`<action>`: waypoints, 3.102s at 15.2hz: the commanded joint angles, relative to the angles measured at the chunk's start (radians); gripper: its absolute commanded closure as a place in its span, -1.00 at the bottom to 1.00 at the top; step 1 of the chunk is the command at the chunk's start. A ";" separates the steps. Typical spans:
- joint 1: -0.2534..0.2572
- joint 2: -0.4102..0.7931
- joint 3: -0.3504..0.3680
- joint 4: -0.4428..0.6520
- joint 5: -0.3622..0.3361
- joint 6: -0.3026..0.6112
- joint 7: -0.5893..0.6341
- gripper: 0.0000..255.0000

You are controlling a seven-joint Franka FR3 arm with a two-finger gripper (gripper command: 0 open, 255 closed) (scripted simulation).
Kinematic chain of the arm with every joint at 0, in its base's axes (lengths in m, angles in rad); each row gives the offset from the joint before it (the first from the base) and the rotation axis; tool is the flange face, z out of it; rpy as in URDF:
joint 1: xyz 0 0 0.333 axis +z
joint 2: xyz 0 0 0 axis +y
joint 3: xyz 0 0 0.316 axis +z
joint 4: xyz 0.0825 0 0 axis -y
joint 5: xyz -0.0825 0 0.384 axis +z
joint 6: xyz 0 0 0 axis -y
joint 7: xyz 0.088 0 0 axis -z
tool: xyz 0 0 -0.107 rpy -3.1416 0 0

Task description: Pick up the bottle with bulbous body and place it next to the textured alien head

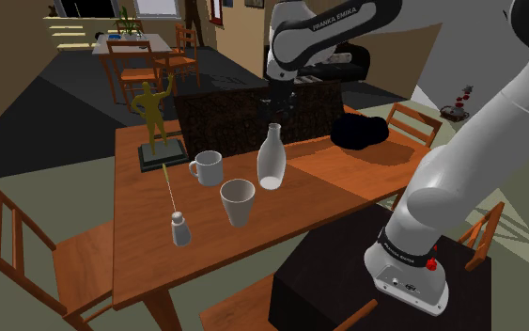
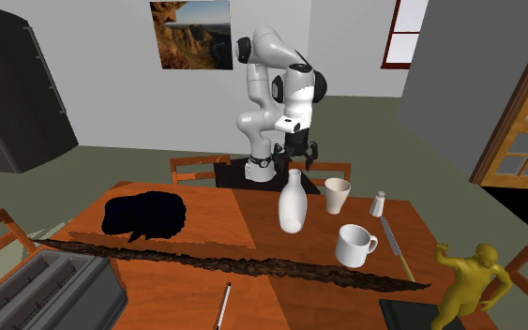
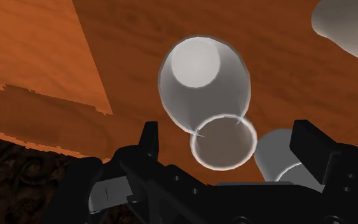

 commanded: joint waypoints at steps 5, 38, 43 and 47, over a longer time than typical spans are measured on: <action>0.000 0.038 -0.002 -0.050 0.002 0.090 -0.002 -1.00; 0.000 -0.019 -0.001 0.093 0.001 -0.110 -0.001 1.00; 0.000 -0.028 0.000 0.152 0.001 -0.178 -0.001 1.00; 0.000 -0.031 0.000 0.203 0.001 -0.232 -0.001 1.00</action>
